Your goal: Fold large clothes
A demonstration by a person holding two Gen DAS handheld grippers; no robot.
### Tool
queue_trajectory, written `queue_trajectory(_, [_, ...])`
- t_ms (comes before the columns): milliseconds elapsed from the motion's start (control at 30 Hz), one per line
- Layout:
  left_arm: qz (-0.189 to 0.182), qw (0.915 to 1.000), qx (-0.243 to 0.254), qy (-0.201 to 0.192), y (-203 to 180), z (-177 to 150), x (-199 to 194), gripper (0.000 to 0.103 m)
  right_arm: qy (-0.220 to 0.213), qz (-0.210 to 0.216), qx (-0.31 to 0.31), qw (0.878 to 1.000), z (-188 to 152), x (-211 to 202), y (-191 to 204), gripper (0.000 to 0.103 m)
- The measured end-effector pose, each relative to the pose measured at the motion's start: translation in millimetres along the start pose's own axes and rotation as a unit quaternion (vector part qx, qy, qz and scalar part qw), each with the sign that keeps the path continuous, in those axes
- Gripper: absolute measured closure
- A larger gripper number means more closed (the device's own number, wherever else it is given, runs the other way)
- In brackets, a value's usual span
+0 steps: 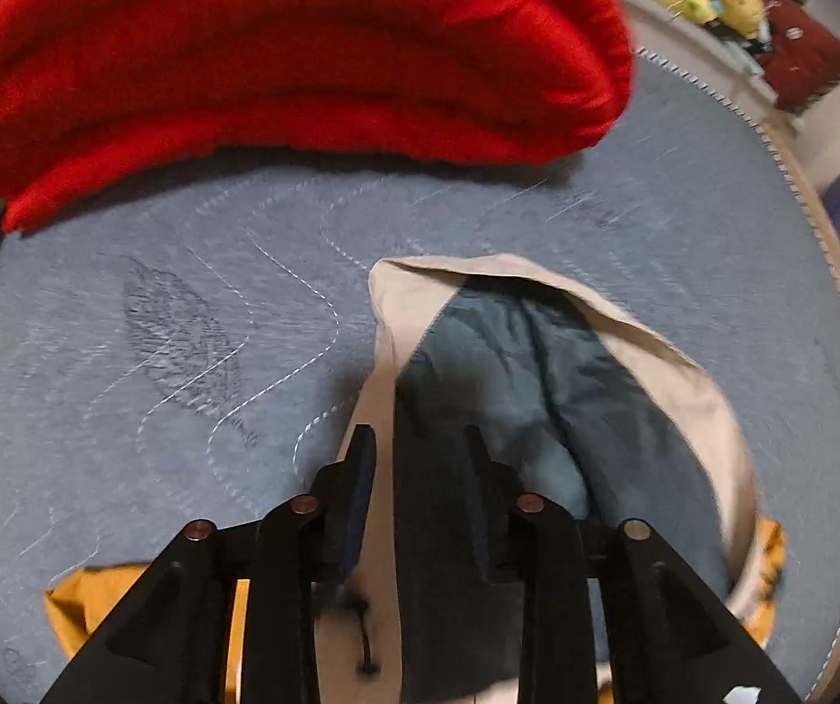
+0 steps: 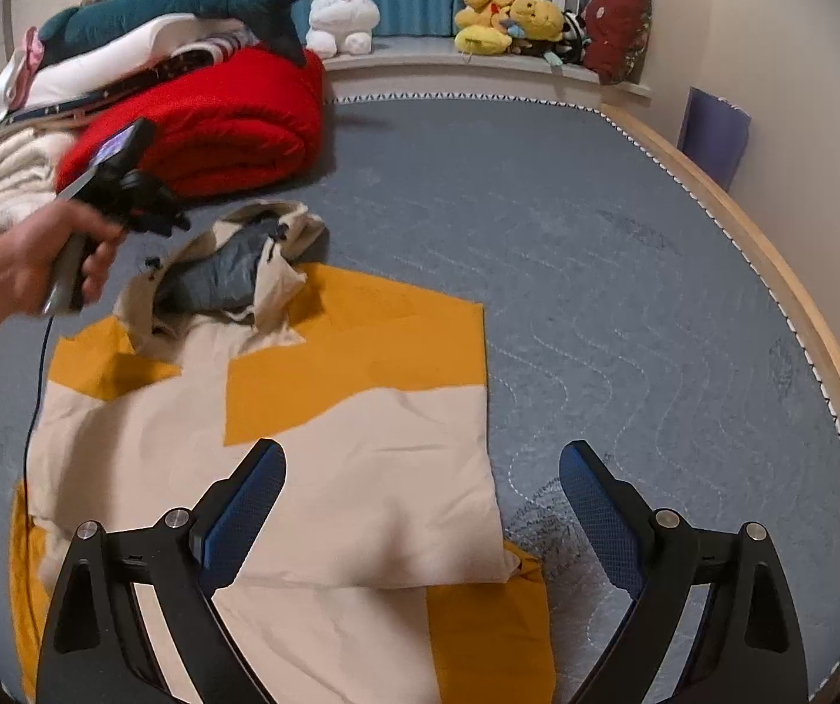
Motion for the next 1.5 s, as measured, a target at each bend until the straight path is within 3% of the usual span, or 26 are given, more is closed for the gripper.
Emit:
queue_trajectory(200, [0.034, 0.9991, -0.021, 0.011, 13.0, 7.6, 34.2, 0.073, 0.026, -0.011, -0.013, 1.0, -14.9, 19.0, -1.3, 0.012])
queue_trajectory(233, [0.039, 0.999, -0.019, 0.01, 14.4, 7.2, 36.7, 0.078, 0.031, -0.011, -0.01, 0.999, -16.7, 21.8, -2.7, 0.014])
queue_trajectory(267, [0.042, 0.999, -0.013, 0.008, 14.7, 5.6, 38.2, 0.095, 0.033, -0.011, -0.008, 0.999, -17.2, 22.6, -3.4, 0.014])
queue_trajectory(300, [0.045, 0.999, 0.0, 0.007, 14.0, 2.4, 37.5, 0.097, 0.033, -0.011, -0.005, 0.999, -16.5, 23.4, -4.6, 0.015])
queue_trajectory(433, [0.012, 0.9985, 0.036, -0.038, 1.1, -6.9, -0.9, 0.1, 0.031, -0.011, 0.002, 0.999, -10.2, 23.6, -5.7, 0.017])
queue_trajectory(533, [-0.025, 0.9916, 0.095, -0.083, -13.6, -35.3, -57.1, 0.1, 0.029, -0.003, 0.012, 0.999, -6.5, 22.3, -2.5, 0.019])
queue_trajectory(633, [-0.053, 0.9787, 0.16, -0.117, -21.8, -92.5, -118.8, 0.1, 0.021, 0.006, 0.022, 0.999, -0.5, 15.4, 3.5, 0.022])
queue_trajectory(700, [-0.071, 0.9674, 0.203, -0.134, -23.0, -148.8, -160.1, 0.1, 0.016, 0.01, 0.022, 1.0, 3.6, 10.2, 8.7, 0.025])
queue_trajectory(800, [-0.087, 0.9584, 0.236, -0.134, -17.4, -232.1, -195.2, 0.1, 0.009, 0.017, 0.021, 1.0, 6.7, 2.1, 16.1, 0.029])
queue_trajectory(1000, [-0.071, 0.9689, 0.223, -0.08, 30.9, -362.5, -201.4, 0.1, -0.002, 0.035, 0.004, 0.999, 2.9, -17.5, 33.5, 0.044])
queue_trajectory(1100, [-0.078, 0.9793, 0.176, -0.064, 54.6, -380.5, -205.5, 0.099, -0.007, 0.048, -0.001, 0.999, -1.2, -26.2, 40.4, 0.059])
queue_trajectory(1167, [-0.092, 0.9835, 0.134, -0.078, 69.4, -382.0, -220.2, 0.095, -0.008, 0.051, 0.001, 0.999, -5.1, -30.3, 41.9, 0.067])
queue_trajectory(1267, [-0.107, 0.9864, 0.067, -0.106, 94.2, -367.4, -237.0, 0.082, -0.011, 0.061, 0.005, 0.998, -8.4, -35.1, 43.8, 0.069])
queue_trajectory(1333, [-0.119, 0.9859, 0.041, -0.109, 97.0, -356.6, -236.3, 0.061, -0.01, 0.071, 0.01, 0.997, -10.5, -36.0, 44.0, 0.069])
queue_trajectory(1367, [-0.121, 0.9865, 0.041, -0.102, 94.5, -350.1, -227.3, 0.045, -0.007, 0.085, 0.017, 0.996, -11.8, -35.7, 45.0, 0.069])
queue_trajectory(1400, [-0.114, 0.9878, 0.047, -0.096, 93.1, -343.9, -215.6, 0.04, -0.004, 0.095, 0.022, 0.995, -12.1, -34.6, 45.6, 0.069])
queue_trajectory(1500, [-0.07, 0.9933, 0.048, -0.078, 96.8, -321.3, -171.2, 0.04, -0.005, 0.122, 0.033, 0.992, -8.8, -33.4, 51.9, 0.069])
Point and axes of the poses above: each gripper's, at about its wrist camera, not at the fingertips, and x roughly the way its jaws point, y to its left, z to its top, the point moved 10 cm from there along x, roughly the way its jaws point, and after that the axes turned 8 degrees about -x, right-handed, at the moved point
